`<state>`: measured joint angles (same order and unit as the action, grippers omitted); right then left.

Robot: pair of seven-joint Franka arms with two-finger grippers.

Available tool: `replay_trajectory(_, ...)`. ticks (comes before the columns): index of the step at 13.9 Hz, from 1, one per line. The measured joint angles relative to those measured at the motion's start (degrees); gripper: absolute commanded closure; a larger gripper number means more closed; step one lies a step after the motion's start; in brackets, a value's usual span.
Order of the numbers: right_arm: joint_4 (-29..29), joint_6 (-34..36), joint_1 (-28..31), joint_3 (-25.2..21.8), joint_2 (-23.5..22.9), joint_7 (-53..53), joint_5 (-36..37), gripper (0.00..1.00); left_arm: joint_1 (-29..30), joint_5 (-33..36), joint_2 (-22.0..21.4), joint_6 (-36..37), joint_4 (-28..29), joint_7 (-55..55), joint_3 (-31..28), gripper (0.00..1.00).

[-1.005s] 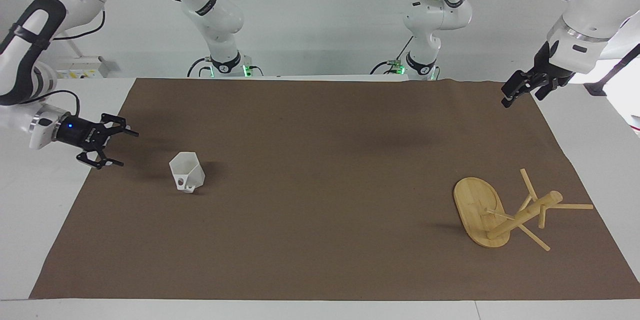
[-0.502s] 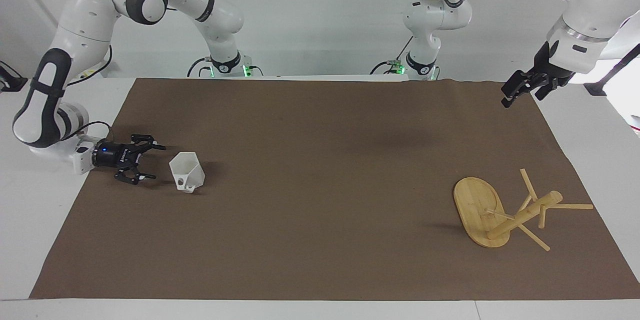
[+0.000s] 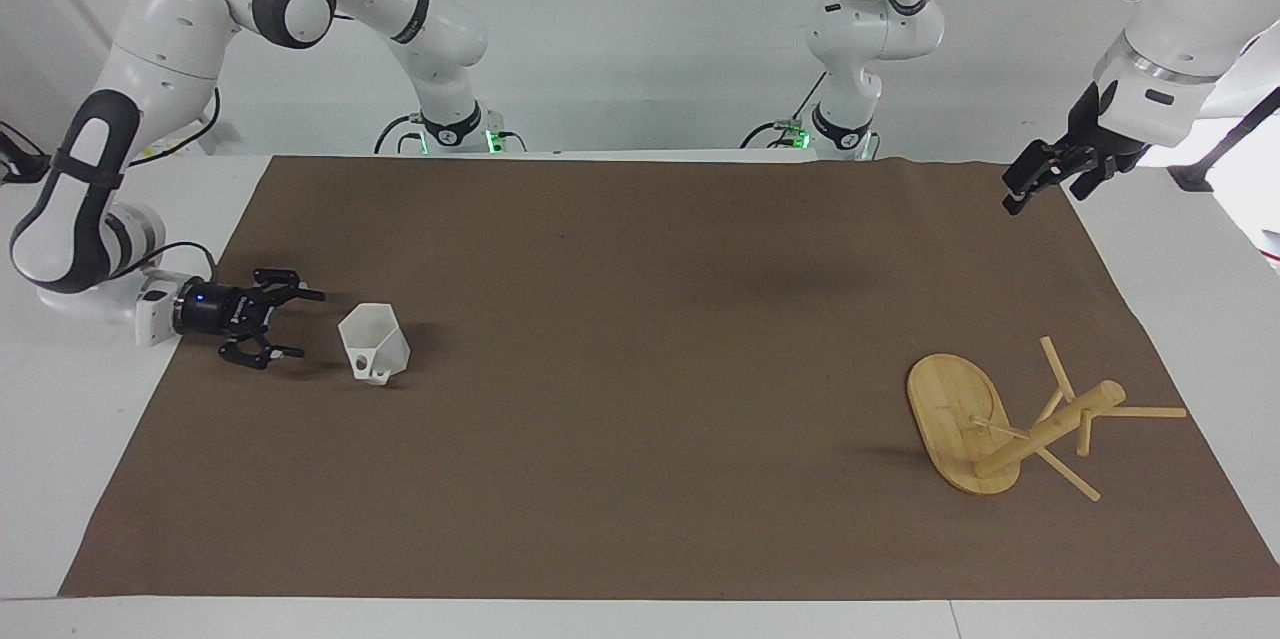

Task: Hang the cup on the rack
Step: 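Move the open right gripper toward the white hexagonal cup, then close the right gripper on the white cup's rim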

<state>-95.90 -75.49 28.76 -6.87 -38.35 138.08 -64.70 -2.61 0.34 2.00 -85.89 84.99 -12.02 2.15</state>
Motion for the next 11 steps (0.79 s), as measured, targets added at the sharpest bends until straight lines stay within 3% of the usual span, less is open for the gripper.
replay_trajectory(11,-1.4,-3.3,-3.8,0.1,-1.9,5.7,-2.5,0.0,0.0,0.0,0.0,0.0,0.0,0.0,0.5,0.01)
